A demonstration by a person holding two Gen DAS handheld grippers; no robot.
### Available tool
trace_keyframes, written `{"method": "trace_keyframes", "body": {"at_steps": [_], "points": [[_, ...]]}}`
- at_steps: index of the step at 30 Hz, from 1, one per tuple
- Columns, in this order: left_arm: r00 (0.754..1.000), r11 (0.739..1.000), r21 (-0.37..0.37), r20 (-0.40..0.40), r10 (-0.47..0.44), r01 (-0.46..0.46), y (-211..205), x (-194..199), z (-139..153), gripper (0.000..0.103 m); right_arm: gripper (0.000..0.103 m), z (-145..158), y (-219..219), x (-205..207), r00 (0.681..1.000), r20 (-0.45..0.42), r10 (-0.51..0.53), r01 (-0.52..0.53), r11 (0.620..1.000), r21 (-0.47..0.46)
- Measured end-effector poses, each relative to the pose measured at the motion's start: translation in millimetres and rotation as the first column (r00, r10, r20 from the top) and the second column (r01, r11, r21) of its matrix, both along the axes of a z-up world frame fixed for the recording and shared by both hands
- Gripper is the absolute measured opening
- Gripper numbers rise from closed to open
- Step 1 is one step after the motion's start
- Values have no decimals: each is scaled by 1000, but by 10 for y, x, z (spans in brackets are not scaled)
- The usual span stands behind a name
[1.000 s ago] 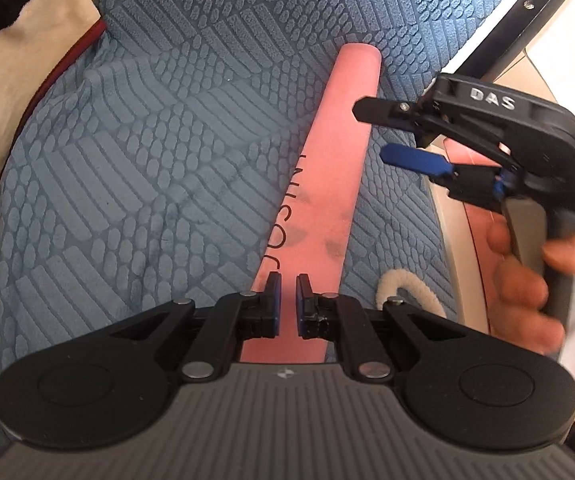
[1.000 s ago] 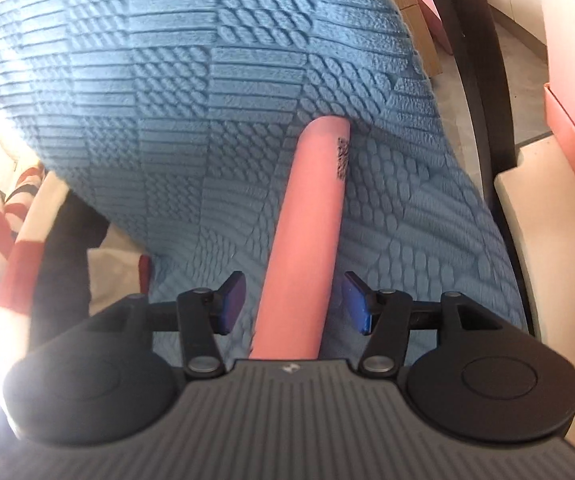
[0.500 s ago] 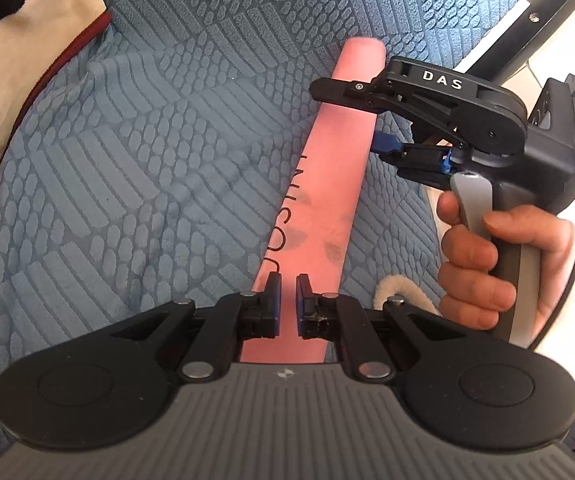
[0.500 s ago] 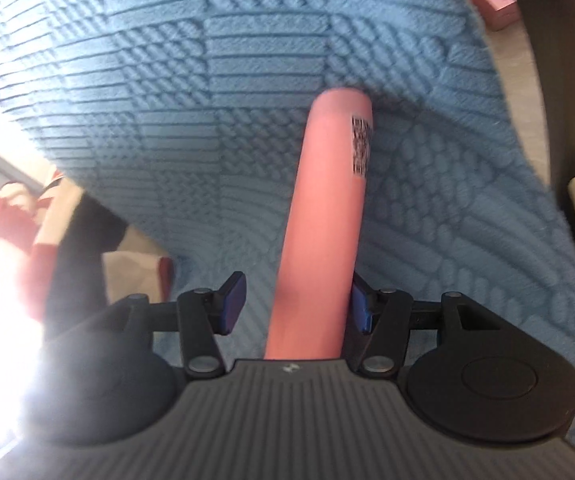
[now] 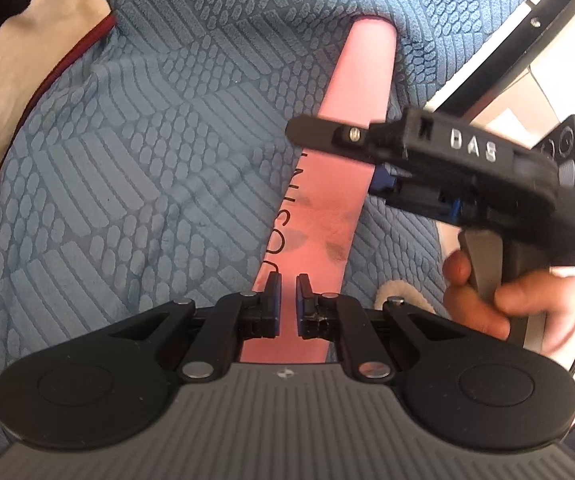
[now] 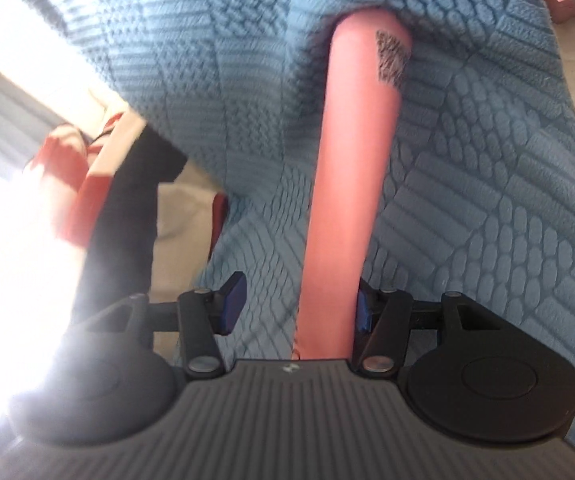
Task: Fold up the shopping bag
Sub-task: 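Open the right tool, grasp the strip end, and lift it up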
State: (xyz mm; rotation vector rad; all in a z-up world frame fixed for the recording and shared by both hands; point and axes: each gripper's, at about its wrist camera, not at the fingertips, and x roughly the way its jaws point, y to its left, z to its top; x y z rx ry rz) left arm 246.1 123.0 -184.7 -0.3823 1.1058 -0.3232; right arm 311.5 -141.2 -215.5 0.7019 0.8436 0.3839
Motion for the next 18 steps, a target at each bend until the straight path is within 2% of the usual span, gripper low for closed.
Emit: {"method": "trace_keyframes", "body": {"at_steps": [9, 17, 18], "points": [[1000, 1000, -7, 4, 14, -14, -5, -19, -33, 11, 56, 133, 79, -217, 997, 79, 26, -29, 999, 27], [1000, 999, -22, 2, 29, -29, 29, -43, -45, 11, 53, 302, 263, -384, 989, 129, 78, -65, 992, -106], [1000, 999, -22, 2, 29, -29, 22, -42, -49, 11, 49, 315, 287, -404, 987, 135, 88, -71, 990, -125]]}}
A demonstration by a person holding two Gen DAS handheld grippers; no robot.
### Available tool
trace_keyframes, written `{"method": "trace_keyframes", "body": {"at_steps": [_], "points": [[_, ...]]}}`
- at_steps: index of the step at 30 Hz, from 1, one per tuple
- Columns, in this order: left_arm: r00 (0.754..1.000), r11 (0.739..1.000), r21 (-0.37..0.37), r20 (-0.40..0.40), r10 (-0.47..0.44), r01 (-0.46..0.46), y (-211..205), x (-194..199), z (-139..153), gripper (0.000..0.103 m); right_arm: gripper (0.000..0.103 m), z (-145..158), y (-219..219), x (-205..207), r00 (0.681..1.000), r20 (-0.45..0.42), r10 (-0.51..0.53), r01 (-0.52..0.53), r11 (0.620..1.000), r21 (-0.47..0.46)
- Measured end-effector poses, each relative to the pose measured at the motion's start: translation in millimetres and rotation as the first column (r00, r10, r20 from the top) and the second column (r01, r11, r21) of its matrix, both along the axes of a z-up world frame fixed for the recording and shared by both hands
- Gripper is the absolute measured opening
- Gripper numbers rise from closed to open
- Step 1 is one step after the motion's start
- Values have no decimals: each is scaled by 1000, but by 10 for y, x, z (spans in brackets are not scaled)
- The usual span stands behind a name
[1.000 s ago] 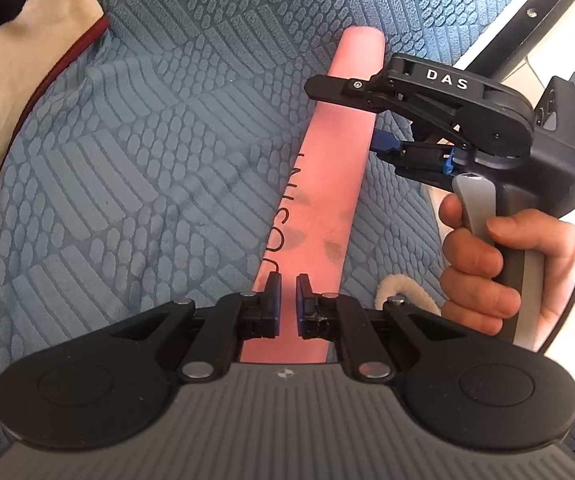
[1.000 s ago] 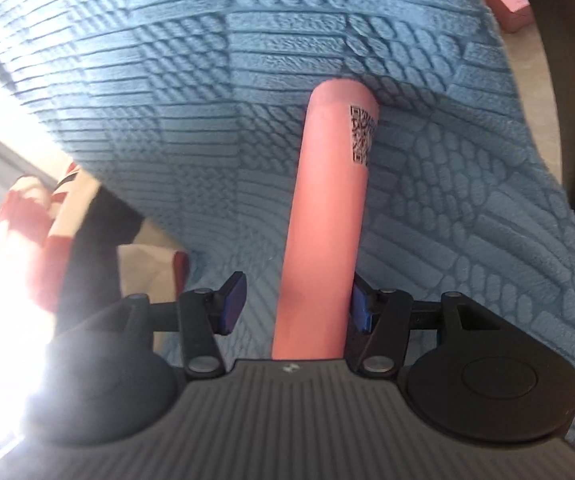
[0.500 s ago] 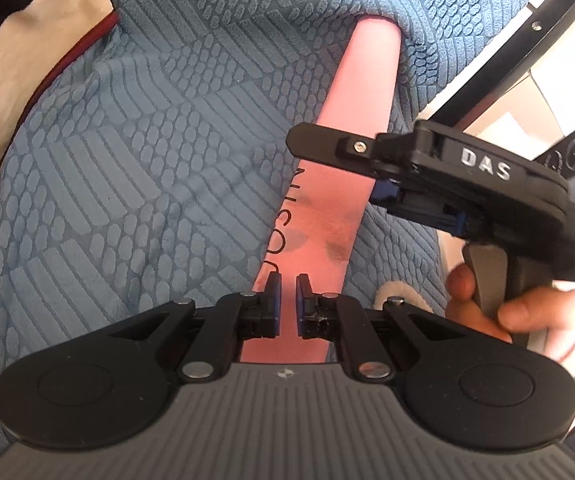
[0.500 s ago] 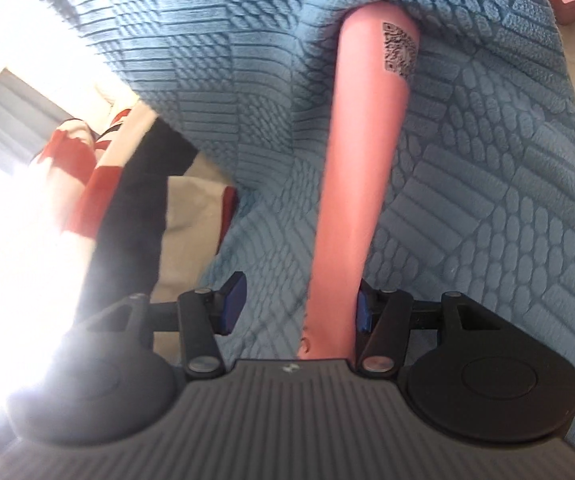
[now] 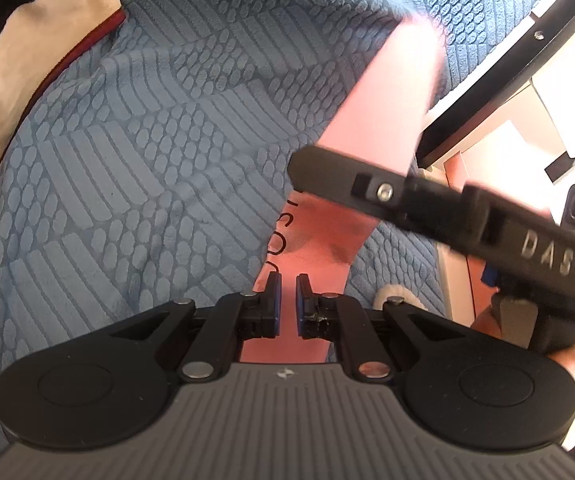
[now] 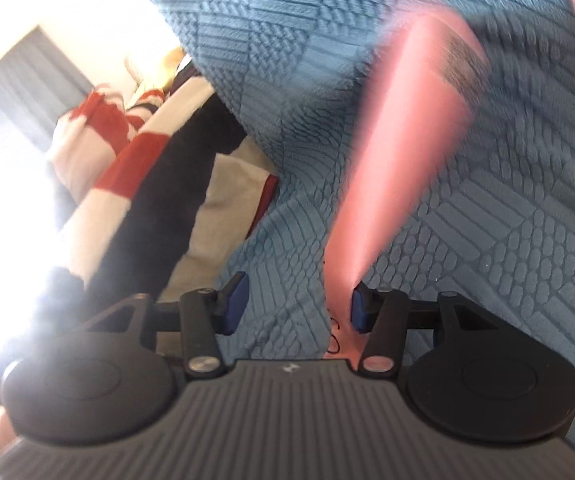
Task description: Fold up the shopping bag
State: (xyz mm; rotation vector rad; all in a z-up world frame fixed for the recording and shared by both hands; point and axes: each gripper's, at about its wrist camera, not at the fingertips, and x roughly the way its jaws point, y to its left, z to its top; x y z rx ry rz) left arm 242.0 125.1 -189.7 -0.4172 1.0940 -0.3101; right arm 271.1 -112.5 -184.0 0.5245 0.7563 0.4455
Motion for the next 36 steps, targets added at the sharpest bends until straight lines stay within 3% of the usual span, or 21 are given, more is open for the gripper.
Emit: {"method": "trace_keyframes", "body": {"at_steps": [1, 3, 5, 17, 25, 29, 36], "points": [[1000, 1000, 0, 1, 0, 0, 1, -1, -1, 11, 42, 9, 13, -25, 1000, 5, 8, -8, 1000, -8], [1000, 1000, -1, 1, 2, -2, 1, -2, 2, 11, 36, 22, 67, -51, 1000, 6, 27, -27, 999, -25], [1000, 1000, -8, 0, 7, -7, 8, -1, -8, 11, 34, 36, 115, -78, 1000, 14, 14, -12, 996, -86], [1000, 999, -40, -9, 28, -29, 60, 15, -28, 11, 23, -9, 47, -157, 1000, 9, -2, 3, 993, -122], [996, 990, -117, -51, 75, -81, 168, 0, -84, 11, 18, -14, 55, -264, 1000, 26, 7, -2, 984, -178], [991, 978, -171, -82, 108, -121, 244, -12, -138, 11, 17, -1, 124, -335, 998, 60, 27, -12, 970, -244], [985, 964, -214, -109, 135, -156, 308, -9, -162, 11, 17, 4, 302, -508, 985, 134, 108, -44, 911, -409]]}}
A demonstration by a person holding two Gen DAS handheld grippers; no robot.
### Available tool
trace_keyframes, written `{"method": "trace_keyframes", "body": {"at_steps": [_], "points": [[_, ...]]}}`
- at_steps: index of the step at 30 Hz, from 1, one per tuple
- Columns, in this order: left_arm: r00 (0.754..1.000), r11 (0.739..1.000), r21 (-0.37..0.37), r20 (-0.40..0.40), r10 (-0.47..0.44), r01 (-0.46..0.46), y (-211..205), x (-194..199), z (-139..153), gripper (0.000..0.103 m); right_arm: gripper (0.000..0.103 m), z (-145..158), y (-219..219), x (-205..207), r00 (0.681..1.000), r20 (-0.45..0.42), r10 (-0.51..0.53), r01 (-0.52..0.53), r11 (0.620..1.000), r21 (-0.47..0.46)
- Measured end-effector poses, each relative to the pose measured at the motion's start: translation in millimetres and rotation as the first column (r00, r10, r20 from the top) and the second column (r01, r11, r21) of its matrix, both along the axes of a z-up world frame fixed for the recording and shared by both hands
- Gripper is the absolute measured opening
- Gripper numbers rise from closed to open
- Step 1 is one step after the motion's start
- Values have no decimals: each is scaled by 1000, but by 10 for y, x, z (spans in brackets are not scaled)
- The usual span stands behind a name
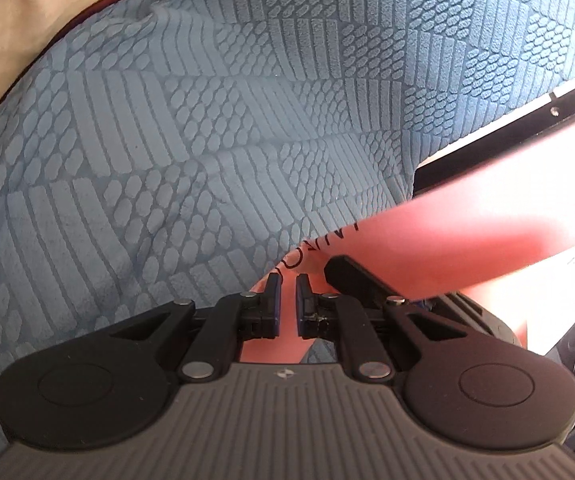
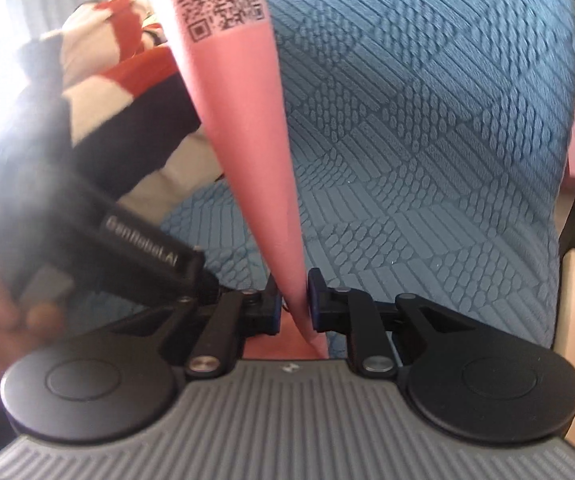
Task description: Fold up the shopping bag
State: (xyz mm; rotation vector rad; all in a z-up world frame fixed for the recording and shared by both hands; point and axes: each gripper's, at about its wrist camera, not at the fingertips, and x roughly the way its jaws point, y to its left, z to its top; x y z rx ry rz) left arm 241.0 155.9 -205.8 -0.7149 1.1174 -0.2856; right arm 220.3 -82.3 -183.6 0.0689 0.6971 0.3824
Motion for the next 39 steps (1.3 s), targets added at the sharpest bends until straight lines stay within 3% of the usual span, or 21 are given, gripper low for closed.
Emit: {"method": "trace_keyframes", "body": {"at_steps": [7, 15, 20, 24, 29, 31, 37, 39], "points": [[999, 999, -27, -24, 45, -45, 141, 32, -47, 11, 13, -125, 211, -123, 997, 31, 65, -57, 978, -199], [998, 998, -28, -25, 49, -50, 144, 54, -91, 11, 14, -170, 334, -165, 994, 67, 86, -64, 955, -289], [1000, 1000, 10, -1, 25, -25, 97, 27, -47, 11, 18, -134, 105, 4, 1000, 2, -19, 19, 993, -114], [1000, 999, 33, 11, 6, -6, 57, 23, -22, 11, 20, -116, -119, 87, 993, -62, -103, 106, 993, 58], [999, 996, 88, 41, -32, 28, -31, 12, 21, 11, 25, -177, -382, 241, 970, -148, -192, 225, 941, 252], [997, 993, 111, 53, -48, 42, -63, 7, 32, 11, 32, -196, -465, 214, 959, -165, -231, 272, 916, 295], [991, 977, 194, 85, -104, 86, -184, -16, 86, 11, 33, -260, -711, 318, 922, -210, -326, 386, 827, 409], [990, 976, 196, 85, -109, 90, -189, -14, 86, 11, 33, -298, -750, 359, 915, -218, -341, 403, 815, 417]]}}
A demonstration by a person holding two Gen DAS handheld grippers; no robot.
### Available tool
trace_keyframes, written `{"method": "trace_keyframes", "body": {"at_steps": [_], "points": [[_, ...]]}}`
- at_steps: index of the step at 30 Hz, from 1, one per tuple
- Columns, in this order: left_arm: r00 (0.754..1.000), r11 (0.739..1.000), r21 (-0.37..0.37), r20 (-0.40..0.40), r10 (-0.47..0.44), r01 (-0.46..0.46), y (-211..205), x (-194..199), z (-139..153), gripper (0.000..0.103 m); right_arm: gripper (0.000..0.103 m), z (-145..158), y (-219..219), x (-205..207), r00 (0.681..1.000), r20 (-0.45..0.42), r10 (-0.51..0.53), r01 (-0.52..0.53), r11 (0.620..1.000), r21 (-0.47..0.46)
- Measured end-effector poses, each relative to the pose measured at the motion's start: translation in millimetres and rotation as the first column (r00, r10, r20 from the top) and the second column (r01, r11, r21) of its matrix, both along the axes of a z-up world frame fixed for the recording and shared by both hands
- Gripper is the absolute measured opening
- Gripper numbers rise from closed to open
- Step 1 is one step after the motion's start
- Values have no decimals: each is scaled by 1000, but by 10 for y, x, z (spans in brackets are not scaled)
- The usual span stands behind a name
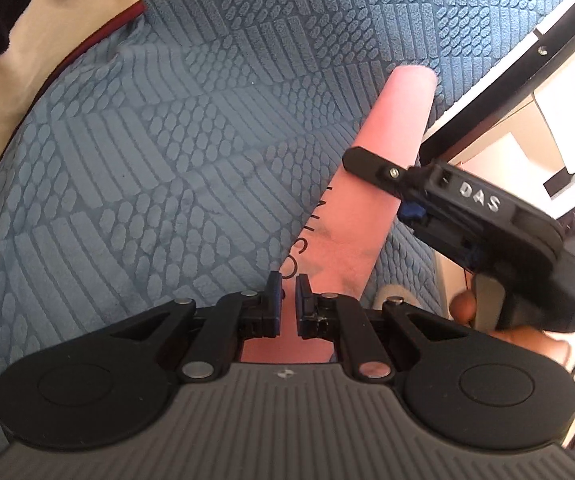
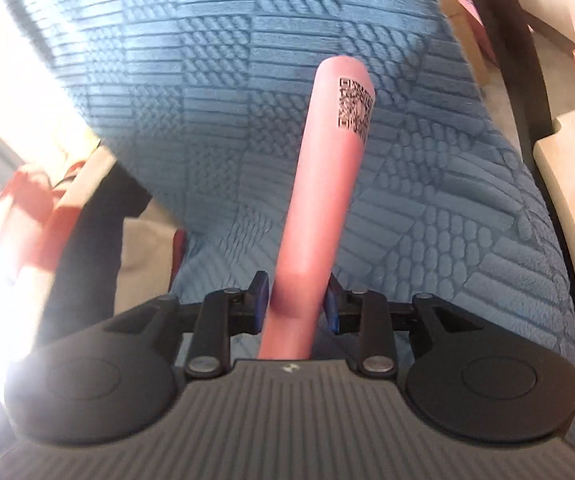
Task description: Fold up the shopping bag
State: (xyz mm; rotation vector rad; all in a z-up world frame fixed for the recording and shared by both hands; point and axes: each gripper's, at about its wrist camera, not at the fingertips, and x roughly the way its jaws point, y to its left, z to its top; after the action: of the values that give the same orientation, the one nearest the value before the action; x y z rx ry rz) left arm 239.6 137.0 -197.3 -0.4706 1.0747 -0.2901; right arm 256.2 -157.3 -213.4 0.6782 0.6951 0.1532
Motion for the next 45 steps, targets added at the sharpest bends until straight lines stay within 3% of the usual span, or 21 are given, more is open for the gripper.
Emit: {"method": "trace_keyframes", "body": {"at_steps": [2, 4, 6, 14, 18, 26, 33, 36, 39, 42, 45], "points": [[1000, 1000, -7, -3, 0, 0, 8, -15, 1, 11, 28, 41, 32, 39, 1000, 30, 1, 1, 998, -62], [1000, 1000, -14, -10, 3, -3, 24, 7, -8, 11, 15, 131, 101, 50, 997, 67, 26, -15, 989, -148], [1000, 1000, -22, -17, 6, -6, 30, 17, -8, 11, 13, 229, 185, 36, 995, 78, 62, -41, 969, -242], [999, 998, -24, -9, -51, 51, -60, -89, 64, 11, 13, 405, 457, -172, 987, 112, 117, -37, 837, -546], [997, 997, -7, 11, -80, 80, -109, -243, 147, 11, 13, 415, 563, -268, 984, 130, 124, -12, 766, -643], [993, 993, -16, 23, -112, 113, -194, -575, 255, 11, 13, 400, 555, -390, 979, 168, 112, 32, 736, -677], [993, 993, 38, -25, -112, 113, -273, -668, 120, 11, 12, 456, 601, -591, 959, 197, 206, -16, 729, -684], [996, 997, -2, -33, -81, 81, -216, -672, 89, 11, 12, 521, 639, -764, 944, 213, 251, -38, 726, -687], [998, 995, -99, -55, -12, 7, -88, -700, 9, 11, 12, 544, 729, -921, 931, 216, 295, -65, 714, -697], [996, 984, -168, -83, 44, -57, 9, -729, -41, 11, 12, 529, 873, -1068, 917, 205, 342, -90, 678, -729], [995, 981, -179, -83, 62, -76, 37, -766, -56, 11, 12, 478, 1025, -1190, 895, 188, 405, -126, 633, -764]]}}
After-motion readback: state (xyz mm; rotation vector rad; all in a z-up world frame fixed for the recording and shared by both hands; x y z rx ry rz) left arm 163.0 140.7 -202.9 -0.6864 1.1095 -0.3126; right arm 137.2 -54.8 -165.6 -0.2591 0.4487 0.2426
